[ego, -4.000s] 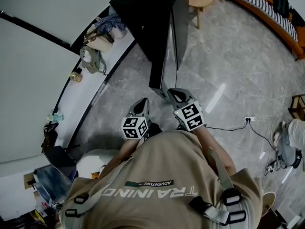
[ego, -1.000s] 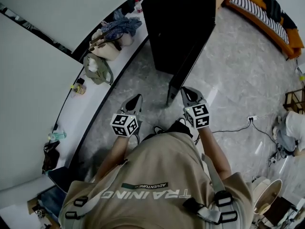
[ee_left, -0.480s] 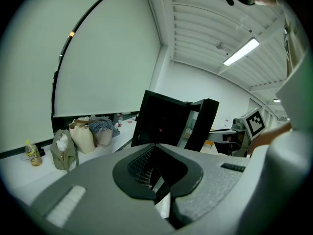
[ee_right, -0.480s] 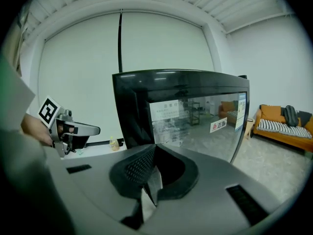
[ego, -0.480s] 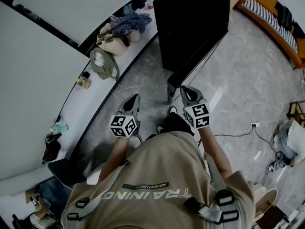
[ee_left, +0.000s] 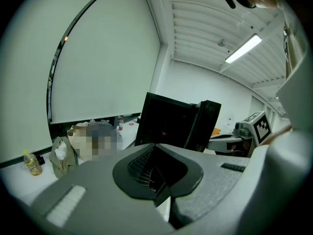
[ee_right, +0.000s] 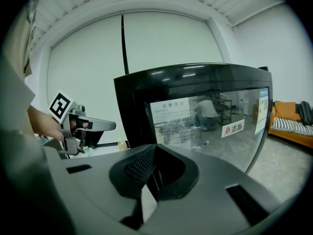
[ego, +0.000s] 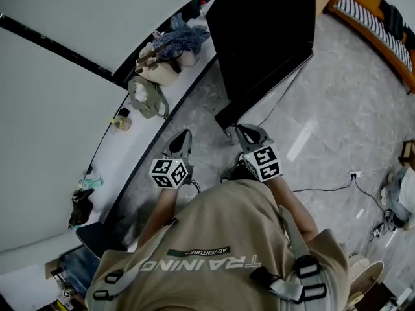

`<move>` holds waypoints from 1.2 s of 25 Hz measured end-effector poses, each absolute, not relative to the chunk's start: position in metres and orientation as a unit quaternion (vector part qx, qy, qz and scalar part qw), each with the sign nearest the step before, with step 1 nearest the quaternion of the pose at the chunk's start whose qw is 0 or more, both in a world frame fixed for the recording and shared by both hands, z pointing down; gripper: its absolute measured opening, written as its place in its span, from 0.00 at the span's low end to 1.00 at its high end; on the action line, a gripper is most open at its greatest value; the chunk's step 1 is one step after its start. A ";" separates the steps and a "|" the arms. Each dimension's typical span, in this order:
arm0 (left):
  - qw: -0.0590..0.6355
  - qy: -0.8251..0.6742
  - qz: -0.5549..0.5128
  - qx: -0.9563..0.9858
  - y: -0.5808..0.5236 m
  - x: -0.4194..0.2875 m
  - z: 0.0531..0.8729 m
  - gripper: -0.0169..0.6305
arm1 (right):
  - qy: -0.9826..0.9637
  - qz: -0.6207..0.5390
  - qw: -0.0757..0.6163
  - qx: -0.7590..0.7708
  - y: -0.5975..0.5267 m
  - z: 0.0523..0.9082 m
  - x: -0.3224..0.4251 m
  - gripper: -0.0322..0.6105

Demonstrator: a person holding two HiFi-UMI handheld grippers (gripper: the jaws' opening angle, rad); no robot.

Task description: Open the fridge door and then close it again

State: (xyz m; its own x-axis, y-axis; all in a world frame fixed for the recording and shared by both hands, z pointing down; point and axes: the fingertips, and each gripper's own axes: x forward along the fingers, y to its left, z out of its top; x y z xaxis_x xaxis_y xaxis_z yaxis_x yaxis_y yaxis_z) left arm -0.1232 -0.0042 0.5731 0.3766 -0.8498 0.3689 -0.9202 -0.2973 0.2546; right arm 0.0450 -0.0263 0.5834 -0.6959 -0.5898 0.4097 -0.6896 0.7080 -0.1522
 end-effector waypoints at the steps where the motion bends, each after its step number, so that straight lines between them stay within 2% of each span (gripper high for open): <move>1: 0.215 -0.553 0.084 0.801 -0.008 -0.123 0.573 0.03 | -0.912 0.148 0.166 0.346 -0.029 0.583 0.042 0.04; 30: 0.200 -0.614 0.091 0.758 -0.075 -0.133 0.572 0.03 | -0.951 0.133 0.151 0.235 -0.103 0.584 -0.003 0.04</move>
State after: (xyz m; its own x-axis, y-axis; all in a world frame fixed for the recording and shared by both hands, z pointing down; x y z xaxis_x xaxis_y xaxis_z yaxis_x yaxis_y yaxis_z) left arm -0.1334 -0.0749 0.5724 0.2297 -0.8945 0.3836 -0.9672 -0.1660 0.1920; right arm -0.0030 -0.1035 0.5836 -0.8446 -0.4060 0.3489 -0.4863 0.8544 -0.1831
